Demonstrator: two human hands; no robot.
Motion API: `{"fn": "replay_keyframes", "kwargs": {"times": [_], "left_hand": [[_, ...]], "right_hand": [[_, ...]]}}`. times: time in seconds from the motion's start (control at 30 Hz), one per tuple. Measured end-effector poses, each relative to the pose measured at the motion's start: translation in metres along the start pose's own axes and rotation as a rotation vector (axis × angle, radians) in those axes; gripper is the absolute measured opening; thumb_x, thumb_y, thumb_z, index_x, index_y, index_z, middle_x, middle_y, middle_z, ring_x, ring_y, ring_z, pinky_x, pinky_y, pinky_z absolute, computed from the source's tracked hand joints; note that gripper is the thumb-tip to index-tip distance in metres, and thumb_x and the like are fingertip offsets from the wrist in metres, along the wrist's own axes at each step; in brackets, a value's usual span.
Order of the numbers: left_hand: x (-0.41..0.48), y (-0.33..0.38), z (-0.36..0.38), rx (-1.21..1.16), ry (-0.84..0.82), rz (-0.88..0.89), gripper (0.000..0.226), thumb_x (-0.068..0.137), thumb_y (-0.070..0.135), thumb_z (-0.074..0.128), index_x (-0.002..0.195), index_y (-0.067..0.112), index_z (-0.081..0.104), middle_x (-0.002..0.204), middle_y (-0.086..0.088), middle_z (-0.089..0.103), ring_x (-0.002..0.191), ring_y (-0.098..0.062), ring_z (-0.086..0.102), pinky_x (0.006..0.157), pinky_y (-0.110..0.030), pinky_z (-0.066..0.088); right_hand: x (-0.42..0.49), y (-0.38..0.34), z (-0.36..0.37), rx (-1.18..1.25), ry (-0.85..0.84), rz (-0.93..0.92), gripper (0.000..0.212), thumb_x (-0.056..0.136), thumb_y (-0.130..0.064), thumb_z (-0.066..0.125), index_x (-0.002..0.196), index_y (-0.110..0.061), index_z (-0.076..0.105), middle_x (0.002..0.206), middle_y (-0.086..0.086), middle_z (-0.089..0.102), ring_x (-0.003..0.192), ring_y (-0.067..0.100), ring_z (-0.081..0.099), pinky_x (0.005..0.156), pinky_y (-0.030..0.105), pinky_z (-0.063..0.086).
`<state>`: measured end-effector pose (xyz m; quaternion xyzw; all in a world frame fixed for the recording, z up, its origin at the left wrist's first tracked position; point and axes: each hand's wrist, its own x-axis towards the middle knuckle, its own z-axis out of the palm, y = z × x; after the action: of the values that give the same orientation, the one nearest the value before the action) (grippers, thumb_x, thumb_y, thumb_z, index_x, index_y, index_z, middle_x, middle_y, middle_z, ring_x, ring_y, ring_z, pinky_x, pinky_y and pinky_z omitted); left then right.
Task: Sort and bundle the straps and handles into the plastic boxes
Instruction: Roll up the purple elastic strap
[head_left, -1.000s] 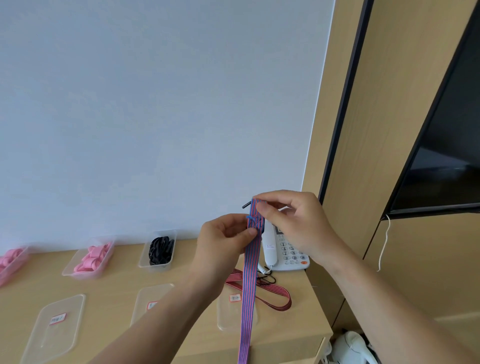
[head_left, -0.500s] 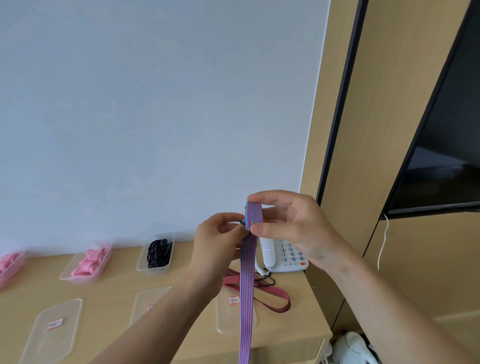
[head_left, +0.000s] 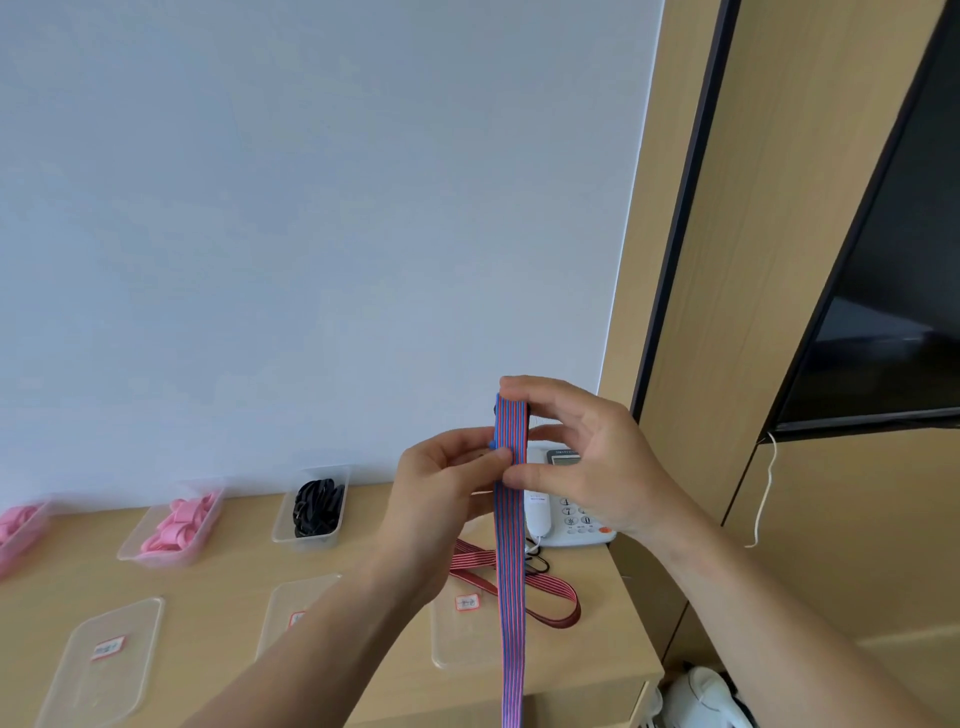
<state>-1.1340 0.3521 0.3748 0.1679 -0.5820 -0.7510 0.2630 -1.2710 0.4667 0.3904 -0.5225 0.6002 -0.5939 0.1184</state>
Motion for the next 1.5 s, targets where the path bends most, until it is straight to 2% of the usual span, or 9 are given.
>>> {"fn": "replay_keyframes", "kwargs": {"times": [0.1,0.2,0.3,0.43,0.67,0.93,1.13,1.37,1.5], "left_hand": [[-0.001,-0.002,0.0,0.009,0.009,0.008,0.018,0.094,-0.001,0.068,0.107,0.006,0.078,0.091,-0.012,0.08,0.078,-0.019,0.076,0.066,-0.025,0.059],[-0.003,-0.004,0.002,0.007,0.003,0.008,0.017,0.095,-0.002,0.067,0.106,0.006,0.078,0.088,-0.01,0.08,0.076,-0.017,0.076,0.064,-0.024,0.059],[-0.004,-0.007,0.003,0.002,0.006,-0.021,0.013,0.094,0.005,0.071,0.105,0.004,0.077,0.09,-0.012,0.08,0.077,-0.02,0.076,0.067,-0.027,0.06],[-0.007,-0.013,0.004,0.031,0.004,-0.062,0.009,0.093,0.006,0.074,0.101,0.002,0.076,0.085,-0.013,0.08,0.074,-0.022,0.076,0.063,-0.027,0.06],[-0.005,-0.011,0.003,0.084,0.112,-0.014,0.012,0.091,0.003,0.076,0.103,0.005,0.075,0.083,-0.013,0.08,0.072,-0.019,0.076,0.064,-0.027,0.061],[-0.007,-0.009,0.001,0.095,0.129,-0.032,0.019,0.092,0.005,0.076,0.11,0.006,0.071,0.084,-0.013,0.081,0.073,-0.022,0.077,0.064,-0.03,0.061],[-0.009,-0.012,0.005,0.146,0.115,-0.104,0.01,0.096,0.013,0.07,0.102,0.005,0.07,0.076,-0.013,0.078,0.067,-0.026,0.076,0.055,-0.03,0.059],[-0.012,-0.004,0.006,-0.089,-0.028,-0.156,0.036,0.102,0.02,0.051,0.086,0.008,0.081,0.086,-0.022,0.074,0.07,-0.032,0.073,0.061,-0.036,0.061],[-0.012,-0.003,0.005,-0.05,-0.092,-0.11,0.037,0.092,0.036,0.063,0.096,0.004,0.08,0.097,-0.022,0.076,0.079,-0.029,0.072,0.069,-0.036,0.061]], "right_hand": [[0.002,-0.003,-0.002,-0.048,0.061,0.101,0.044,0.083,-0.024,0.079,0.122,-0.039,0.066,0.117,-0.013,0.07,0.108,0.01,0.067,0.089,0.039,0.057],[0.005,-0.002,-0.004,-0.179,0.078,0.122,0.028,0.089,-0.015,0.075,0.11,-0.033,0.073,0.098,-0.007,0.074,0.093,0.011,0.069,0.085,0.037,0.057],[0.005,-0.003,-0.004,-0.14,0.125,0.085,0.027,0.087,-0.006,0.075,0.1,-0.03,0.075,0.095,-0.005,0.076,0.087,0.014,0.069,0.082,0.039,0.058],[0.002,-0.003,-0.002,-0.122,0.15,0.058,0.027,0.086,-0.001,0.074,0.104,-0.022,0.076,0.095,-0.001,0.075,0.085,0.018,0.068,0.082,0.041,0.058],[-0.007,-0.015,0.005,0.065,0.118,0.078,0.009,0.085,-0.028,0.074,0.091,-0.026,0.08,0.096,-0.003,0.078,0.092,0.012,0.071,0.079,0.027,0.055],[-0.015,-0.019,-0.004,0.242,-0.123,0.254,0.032,0.076,-0.029,0.083,0.107,-0.026,0.079,0.112,0.002,0.077,0.108,0.018,0.072,0.095,0.025,0.053],[-0.016,-0.024,-0.006,0.247,-0.062,0.178,0.052,0.065,-0.005,0.089,0.114,-0.018,0.076,0.115,0.007,0.075,0.106,0.025,0.073,0.093,0.034,0.058],[-0.021,-0.013,-0.004,0.136,-0.036,0.065,0.068,0.059,0.014,0.088,0.119,-0.013,0.071,0.125,0.006,0.07,0.118,0.022,0.066,0.106,0.039,0.05],[-0.021,-0.002,0.0,0.076,-0.019,-0.017,0.073,0.055,0.013,0.089,0.122,-0.01,0.07,0.13,0.008,0.06,0.127,0.023,0.059,0.109,0.043,0.048]]}}
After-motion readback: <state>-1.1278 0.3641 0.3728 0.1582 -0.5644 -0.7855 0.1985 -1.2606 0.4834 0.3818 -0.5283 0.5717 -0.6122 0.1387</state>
